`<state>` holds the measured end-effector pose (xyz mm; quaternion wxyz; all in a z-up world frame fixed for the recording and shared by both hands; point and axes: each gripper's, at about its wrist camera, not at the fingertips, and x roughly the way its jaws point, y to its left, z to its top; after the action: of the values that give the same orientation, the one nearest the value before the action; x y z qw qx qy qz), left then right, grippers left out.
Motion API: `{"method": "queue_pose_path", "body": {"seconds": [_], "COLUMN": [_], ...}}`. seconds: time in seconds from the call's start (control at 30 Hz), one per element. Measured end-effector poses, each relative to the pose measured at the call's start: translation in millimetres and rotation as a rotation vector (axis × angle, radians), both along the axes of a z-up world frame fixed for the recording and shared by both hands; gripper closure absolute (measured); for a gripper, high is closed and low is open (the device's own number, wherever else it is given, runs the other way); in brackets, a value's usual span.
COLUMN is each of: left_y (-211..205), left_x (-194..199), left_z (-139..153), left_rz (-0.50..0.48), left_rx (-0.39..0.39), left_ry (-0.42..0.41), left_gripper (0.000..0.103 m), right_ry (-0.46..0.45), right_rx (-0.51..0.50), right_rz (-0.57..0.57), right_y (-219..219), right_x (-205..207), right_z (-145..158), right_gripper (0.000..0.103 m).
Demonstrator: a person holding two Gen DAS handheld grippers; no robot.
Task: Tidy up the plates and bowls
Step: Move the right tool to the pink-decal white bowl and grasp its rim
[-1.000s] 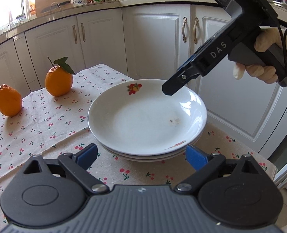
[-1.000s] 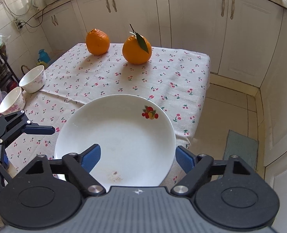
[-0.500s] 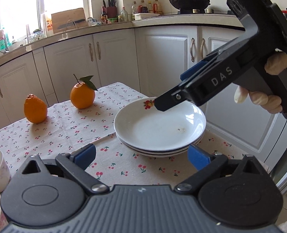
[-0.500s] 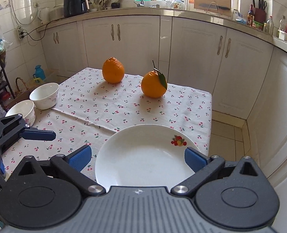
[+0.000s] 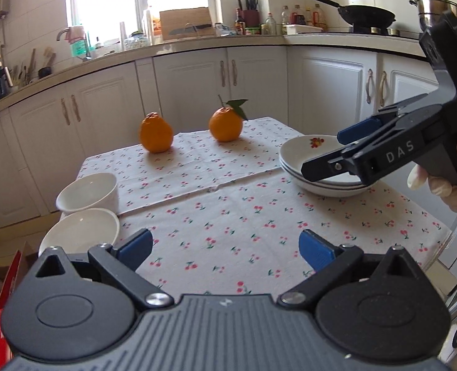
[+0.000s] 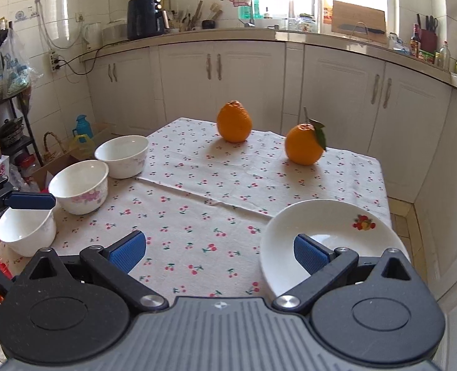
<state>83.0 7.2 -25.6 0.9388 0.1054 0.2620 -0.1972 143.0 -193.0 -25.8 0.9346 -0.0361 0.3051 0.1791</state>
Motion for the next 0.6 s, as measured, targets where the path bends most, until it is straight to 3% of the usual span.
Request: {"method": "queue_pose_path", "body": {"seconds": [0.4, 0.6], "left_y": [88, 117], "left_x": [-35, -36], "left_z": [-5, -23], "left_rz": [0.170, 0.215], "left_rx": [0.032, 0.052], "left_ry": [0.002, 0.029], "left_gripper": [0.002, 0.002], "right_ry": [0.035, 0.045], "right_rx": [0.002, -0.026], "right_rz": [0.189, 0.280], "right_y": [98, 142], "right_x": [4, 9], "right_z": [-8, -7], "right_gripper": [0.000, 0.000]}}
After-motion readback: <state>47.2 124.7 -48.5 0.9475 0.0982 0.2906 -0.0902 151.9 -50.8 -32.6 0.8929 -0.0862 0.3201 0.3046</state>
